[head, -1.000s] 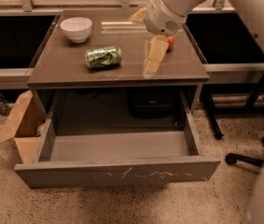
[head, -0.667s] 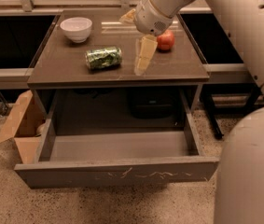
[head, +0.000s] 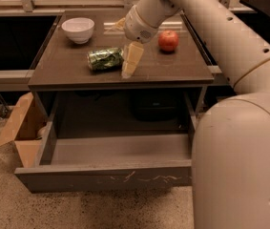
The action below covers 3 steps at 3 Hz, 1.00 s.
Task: Place green can into top drawer
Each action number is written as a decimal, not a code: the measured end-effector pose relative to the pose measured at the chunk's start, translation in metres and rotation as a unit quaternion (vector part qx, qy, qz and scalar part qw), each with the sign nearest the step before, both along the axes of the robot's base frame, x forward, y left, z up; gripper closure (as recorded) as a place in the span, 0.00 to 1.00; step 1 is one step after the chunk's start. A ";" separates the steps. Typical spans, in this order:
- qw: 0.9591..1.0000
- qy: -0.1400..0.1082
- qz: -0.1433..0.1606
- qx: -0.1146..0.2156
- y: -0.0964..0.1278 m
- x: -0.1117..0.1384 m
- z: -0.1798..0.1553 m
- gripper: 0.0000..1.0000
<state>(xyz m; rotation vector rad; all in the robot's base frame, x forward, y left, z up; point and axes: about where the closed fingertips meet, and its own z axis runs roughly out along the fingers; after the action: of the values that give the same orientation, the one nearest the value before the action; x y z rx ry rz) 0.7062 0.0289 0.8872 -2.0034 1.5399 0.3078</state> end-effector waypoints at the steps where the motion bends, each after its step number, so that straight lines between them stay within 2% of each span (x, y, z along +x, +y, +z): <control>1: 1.000 0.007 -0.001 0.000 0.020 0.012 -0.015 0.00; 2: 1.000 0.022 0.001 0.006 0.042 0.024 -0.030 0.04; 3: 1.000 0.029 0.003 0.008 0.054 0.030 -0.038 0.27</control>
Offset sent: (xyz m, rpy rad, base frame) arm 0.0371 0.0509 -0.0319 0.0270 0.0574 -0.0074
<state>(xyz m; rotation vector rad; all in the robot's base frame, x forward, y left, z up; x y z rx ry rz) 0.7362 0.0831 0.8495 -2.0034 1.5608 0.3832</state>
